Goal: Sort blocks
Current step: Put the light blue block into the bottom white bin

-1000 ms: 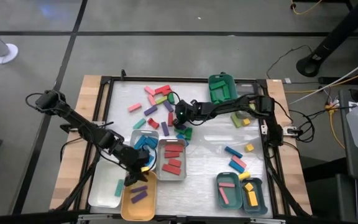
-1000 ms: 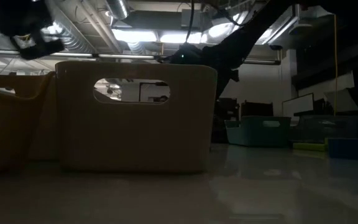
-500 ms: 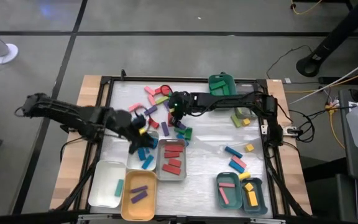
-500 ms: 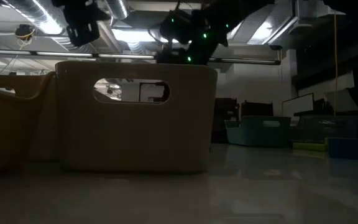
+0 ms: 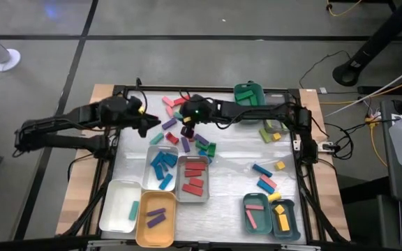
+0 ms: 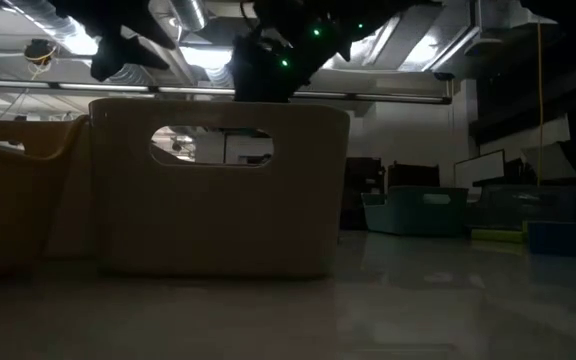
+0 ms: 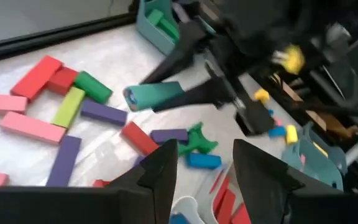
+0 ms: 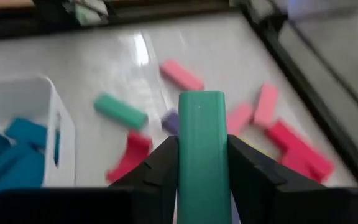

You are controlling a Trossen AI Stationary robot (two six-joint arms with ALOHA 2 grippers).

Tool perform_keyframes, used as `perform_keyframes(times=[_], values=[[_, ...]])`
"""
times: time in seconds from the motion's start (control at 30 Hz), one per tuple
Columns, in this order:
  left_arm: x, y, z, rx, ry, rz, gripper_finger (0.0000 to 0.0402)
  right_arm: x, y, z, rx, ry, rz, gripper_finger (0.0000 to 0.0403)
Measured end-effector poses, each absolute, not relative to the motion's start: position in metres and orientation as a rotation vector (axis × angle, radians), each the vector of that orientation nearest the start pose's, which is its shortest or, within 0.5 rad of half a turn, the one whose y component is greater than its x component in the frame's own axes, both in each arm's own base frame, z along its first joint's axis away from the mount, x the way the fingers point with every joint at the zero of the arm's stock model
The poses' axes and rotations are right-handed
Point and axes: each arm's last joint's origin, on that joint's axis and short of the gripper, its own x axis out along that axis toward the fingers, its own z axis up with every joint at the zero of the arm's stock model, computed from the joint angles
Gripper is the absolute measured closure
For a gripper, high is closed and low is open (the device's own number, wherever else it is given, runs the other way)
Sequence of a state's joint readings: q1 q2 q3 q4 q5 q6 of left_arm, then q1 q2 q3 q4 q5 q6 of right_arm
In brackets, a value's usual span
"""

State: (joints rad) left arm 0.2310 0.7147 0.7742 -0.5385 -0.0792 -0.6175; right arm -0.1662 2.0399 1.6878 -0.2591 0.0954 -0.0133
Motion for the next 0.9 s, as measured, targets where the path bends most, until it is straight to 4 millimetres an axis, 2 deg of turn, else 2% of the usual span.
perform_keyframes(times=[0.23,0.47,0.9], values=[[0.141,0.044,0.306,-0.688,0.347,0.507,0.0259,0.475,-0.054,0.272,-0.191,0.432,-0.146,0.0284],[0.141,0.044,0.306,-0.757,0.350,0.469,0.0259,0.481,-0.033,0.283,-0.369,0.346,-0.209,0.0282],[0.148,0.045,0.304,-0.735,0.373,0.439,0.0259,0.481,-0.032,0.286,-0.399,0.321,-0.229,0.0281]])
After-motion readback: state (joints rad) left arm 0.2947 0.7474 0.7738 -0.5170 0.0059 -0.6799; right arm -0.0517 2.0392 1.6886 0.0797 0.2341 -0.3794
